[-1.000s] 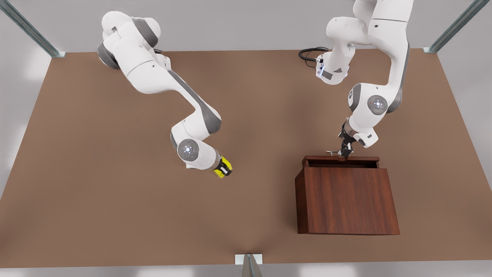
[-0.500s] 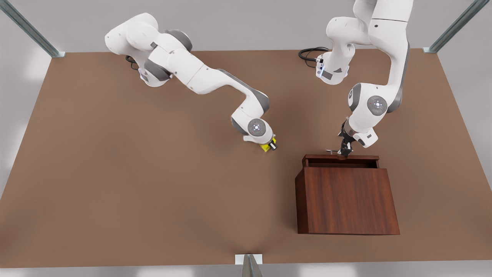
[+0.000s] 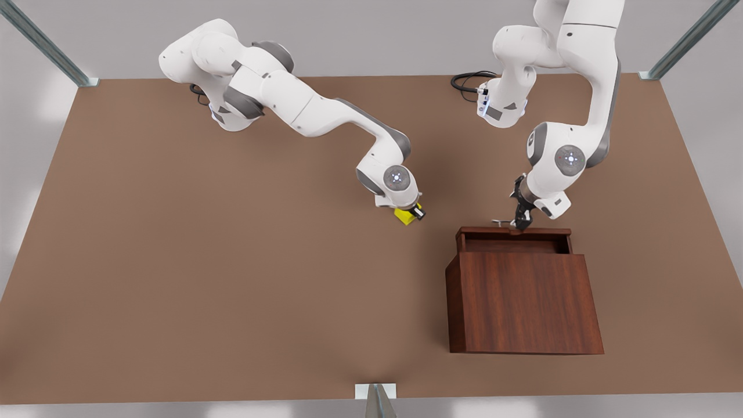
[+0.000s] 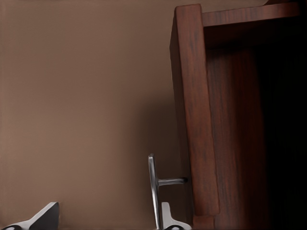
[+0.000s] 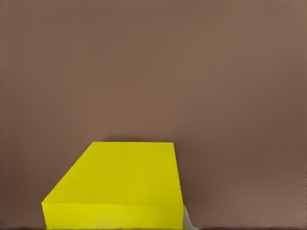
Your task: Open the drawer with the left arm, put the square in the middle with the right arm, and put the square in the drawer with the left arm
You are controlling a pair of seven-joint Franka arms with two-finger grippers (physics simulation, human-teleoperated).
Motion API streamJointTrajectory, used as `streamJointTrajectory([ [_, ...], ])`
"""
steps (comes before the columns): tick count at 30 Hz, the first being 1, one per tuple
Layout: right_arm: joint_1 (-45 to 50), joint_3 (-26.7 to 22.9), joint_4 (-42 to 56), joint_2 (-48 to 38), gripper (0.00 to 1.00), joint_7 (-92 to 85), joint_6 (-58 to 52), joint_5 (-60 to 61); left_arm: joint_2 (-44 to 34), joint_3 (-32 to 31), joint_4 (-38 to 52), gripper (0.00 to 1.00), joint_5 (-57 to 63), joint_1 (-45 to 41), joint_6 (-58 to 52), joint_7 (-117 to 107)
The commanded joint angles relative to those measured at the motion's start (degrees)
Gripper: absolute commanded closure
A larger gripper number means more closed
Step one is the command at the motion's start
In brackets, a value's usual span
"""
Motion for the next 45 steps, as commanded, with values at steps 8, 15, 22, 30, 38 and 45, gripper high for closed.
streamJointTrajectory([
  [8, -0.1, 0.2, 0.0, -1.3, 0.00, -0.2, 0.7, -3.5, -0.9, 0.1, 0.0, 0.00, 1.8, 0.4, -3.6, -1.5],
  [15, -14.1, 0.3, -14.9, -23.5, 0.00, -21.2, -15.4, -3.5, -1.9, 0.4, 0.0, 0.00, 2.7, 0.5, -6.5, -1.7],
  [22, -53.6, -1.5, -32.9, -49.3, 0.00, -91.8, -25.9, -1.3, -2.2, 0.2, 0.1, 0.00, 2.8, 0.5, -7.3, -3.1],
  [30, -52.8, -4.5, -15.9, -44.3, 0.00, -92.5, -38.2, -2.6, -2.0, 0.0, 0.1, 0.00, 2.7, 0.4, -7.7, -3.9],
  [38, -52.2, -4.3, -18.5, -46.0, 0.00, -92.0, -37.8, -3.0, -2.3, -0.3, 0.1, 0.00, 2.7, 0.3, -9.8, -4.9],
  [45, -52.7, -4.6, -20.7, -48.3, 0.00, -92.0, -36.3, -2.9, -3.0, -1.0, 11.9, 0.00, -0.9, 0.3, -21.5, -6.1],
])
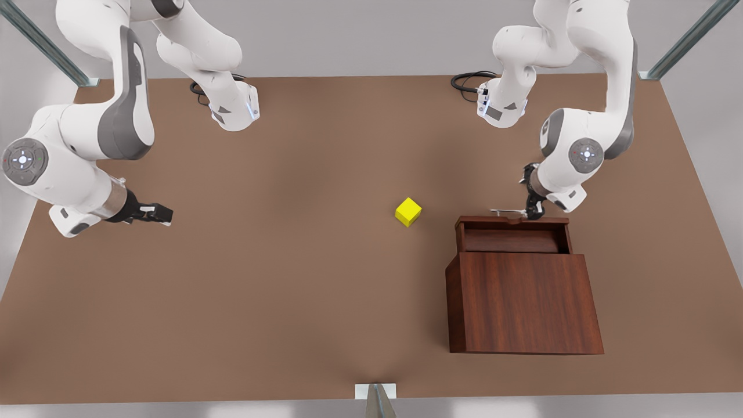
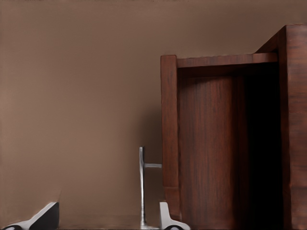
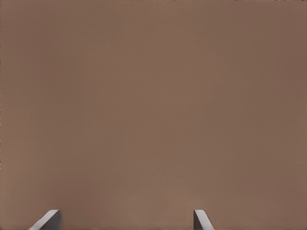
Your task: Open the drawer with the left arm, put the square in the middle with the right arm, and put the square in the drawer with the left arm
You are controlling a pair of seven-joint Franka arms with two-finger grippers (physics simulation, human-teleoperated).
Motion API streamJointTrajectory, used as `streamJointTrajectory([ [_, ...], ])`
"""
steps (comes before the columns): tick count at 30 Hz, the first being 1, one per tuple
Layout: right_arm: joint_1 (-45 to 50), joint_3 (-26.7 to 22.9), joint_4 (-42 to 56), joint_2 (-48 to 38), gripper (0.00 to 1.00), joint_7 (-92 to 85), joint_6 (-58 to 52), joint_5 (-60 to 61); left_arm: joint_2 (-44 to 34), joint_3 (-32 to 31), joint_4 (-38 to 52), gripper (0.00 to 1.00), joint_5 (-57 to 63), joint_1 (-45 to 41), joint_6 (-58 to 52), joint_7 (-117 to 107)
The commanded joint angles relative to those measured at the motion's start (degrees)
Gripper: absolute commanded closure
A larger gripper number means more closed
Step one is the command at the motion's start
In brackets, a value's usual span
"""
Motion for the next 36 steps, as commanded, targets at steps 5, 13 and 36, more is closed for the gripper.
streamJointTrajectory([
  [5, 0.4, 0.3, 1.3, 0.5, 0.00, 0.1, -0.5, -0.1, 1.0, -2.1, 11.3, 0.00, -4.4, -0.6, -0.4, 24.2],
  [13, 0.4, 0.3, 1.1, 0.9, 0.00, 0.1, -0.5, -0.1, 22.7, -16.6, 35.7, 0.00, 2.7, -10.3, -12.0, 78.1],
  [36, 0.3, 0.3, 0.8, 1.5, 0.00, -0.5, -0.2, -0.1, 28.8, -15.8, 6.6, 0.00, 5.0, -17.2, 25.2, 92.6],
])
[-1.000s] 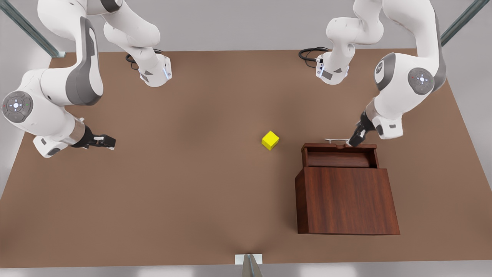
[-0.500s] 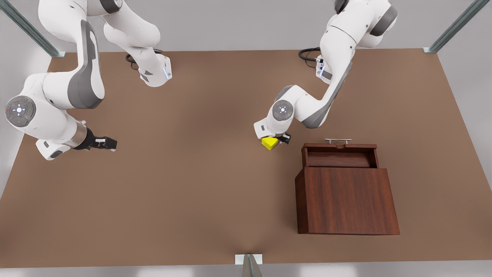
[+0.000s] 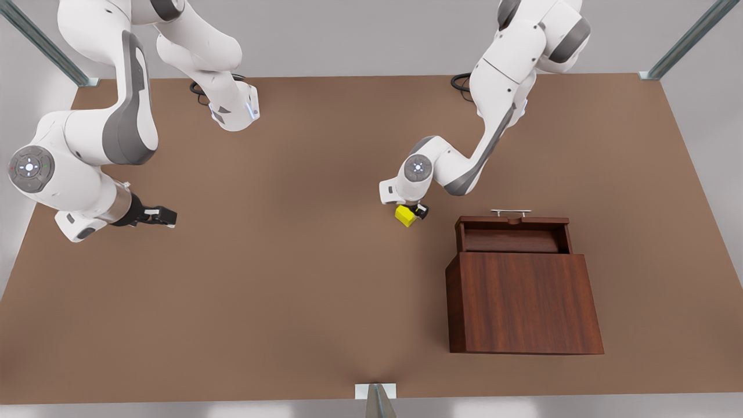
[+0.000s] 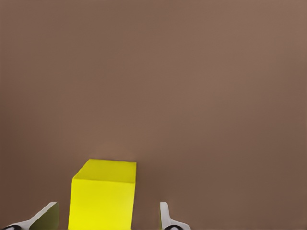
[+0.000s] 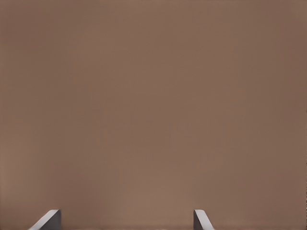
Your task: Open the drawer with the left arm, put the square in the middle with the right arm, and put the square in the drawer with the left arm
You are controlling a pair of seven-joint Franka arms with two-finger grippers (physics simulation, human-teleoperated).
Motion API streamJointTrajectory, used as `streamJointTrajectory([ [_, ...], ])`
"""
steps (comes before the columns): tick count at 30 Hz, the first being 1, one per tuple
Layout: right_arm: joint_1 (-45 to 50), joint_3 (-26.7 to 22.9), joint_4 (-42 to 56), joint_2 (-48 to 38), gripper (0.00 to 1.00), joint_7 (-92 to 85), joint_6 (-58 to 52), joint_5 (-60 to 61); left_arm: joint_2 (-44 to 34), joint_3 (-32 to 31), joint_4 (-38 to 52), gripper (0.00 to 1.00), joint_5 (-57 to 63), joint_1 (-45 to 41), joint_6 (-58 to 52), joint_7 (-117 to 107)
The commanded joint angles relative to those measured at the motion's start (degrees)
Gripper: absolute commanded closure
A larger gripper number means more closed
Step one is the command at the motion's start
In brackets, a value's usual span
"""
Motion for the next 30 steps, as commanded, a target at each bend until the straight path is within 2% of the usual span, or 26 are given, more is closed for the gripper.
streamJointTrajectory([
  [1, 0.0, 0.0, 0.0, 0.0, 0.00, 0.0, 0.1, -0.1, 0.0, 0.0, -0.1, 0.00, 0.1, 0.0, 0.0, 0.0],
  [22, -0.2, -0.1, 0.1, 0.3, 0.00, -0.2, 0.1, 0.1, 5.9, 1.2, -0.8, 0.00, 1.3, -0.6, 4.7, -0.6],
  [23, -0.2, -0.1, 0.1, 0.3, 0.00, -0.2, 0.2, 0.1, 6.1, 1.2, -0.8, 0.08, 1.3, -0.6, 4.7, -0.6],
  [24, -0.2, 0.0, 0.1, 0.4, 0.00, -0.2, 0.3, 0.1, 6.2, 1.2, -0.8, 0.21, 1.3, -0.6, 5.4, -0.6],
  [25, -0.1, -0.1, 0.1, 0.5, 0.00, -0.2, 0.4, 0.1, 6.4, 1.2, -0.8, 0.25, 1.3, -0.6, 5.5, -0.6],
  [30, -0.1, -0.1, 0.3, 1.1, 0.00, -0.2, 0.6, 0.1, 6.6, 1.6, -0.7, 0.27, 1.3, -0.6, 5.9, -0.6],
])
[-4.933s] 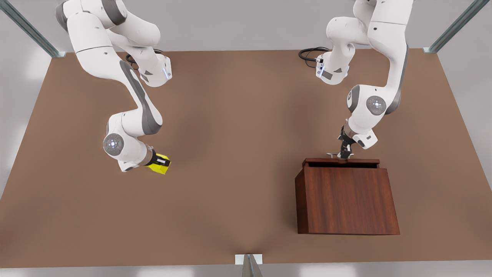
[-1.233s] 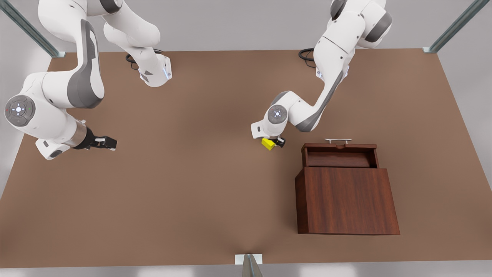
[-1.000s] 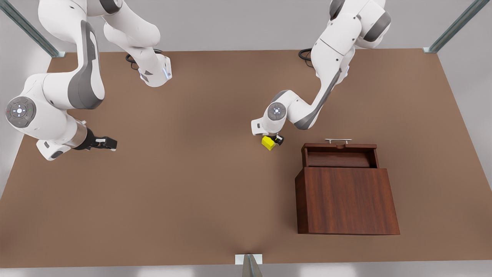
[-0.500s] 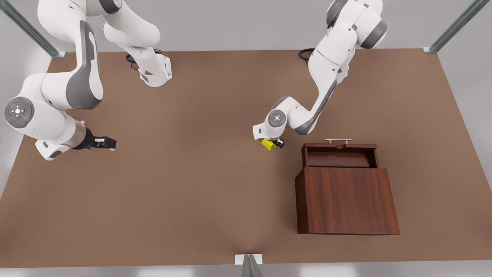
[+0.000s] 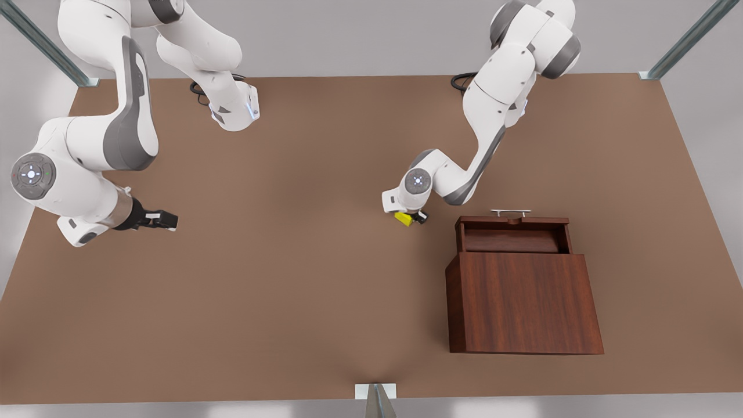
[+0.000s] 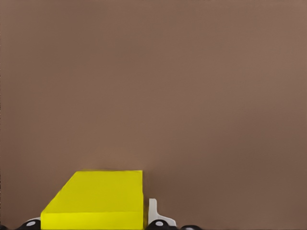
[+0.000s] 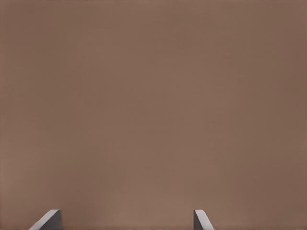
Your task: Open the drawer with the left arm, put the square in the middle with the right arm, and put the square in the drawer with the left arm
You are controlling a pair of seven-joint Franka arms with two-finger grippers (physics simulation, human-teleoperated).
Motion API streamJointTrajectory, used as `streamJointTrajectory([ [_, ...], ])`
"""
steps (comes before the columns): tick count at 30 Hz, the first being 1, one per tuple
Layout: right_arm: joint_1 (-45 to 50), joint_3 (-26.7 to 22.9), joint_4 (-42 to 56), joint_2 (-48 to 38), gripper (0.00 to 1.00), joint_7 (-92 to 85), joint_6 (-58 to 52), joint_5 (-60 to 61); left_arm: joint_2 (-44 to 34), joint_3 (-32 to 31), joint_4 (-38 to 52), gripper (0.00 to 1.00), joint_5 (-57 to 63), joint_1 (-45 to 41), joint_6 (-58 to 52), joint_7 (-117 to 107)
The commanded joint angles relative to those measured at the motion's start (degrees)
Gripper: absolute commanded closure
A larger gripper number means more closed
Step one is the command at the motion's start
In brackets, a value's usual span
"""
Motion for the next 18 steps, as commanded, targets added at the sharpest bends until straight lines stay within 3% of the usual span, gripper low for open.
streamJointTrajectory([
  [1, -0.1, 0.0, 0.0, 0.0, 0.00, 0.0, 0.0, 0.0, 0.0, 0.0, 0.0, 0.27, 0.0, 0.0, 0.0, 0.0],
  [18, -0.4, 0.0, -0.1, -0.1, 0.00, 0.0, -0.1, 0.3, -2.5, 0.8, 0.6, 0.29, -0.6, 0.0, -1.4, -3.1],
])
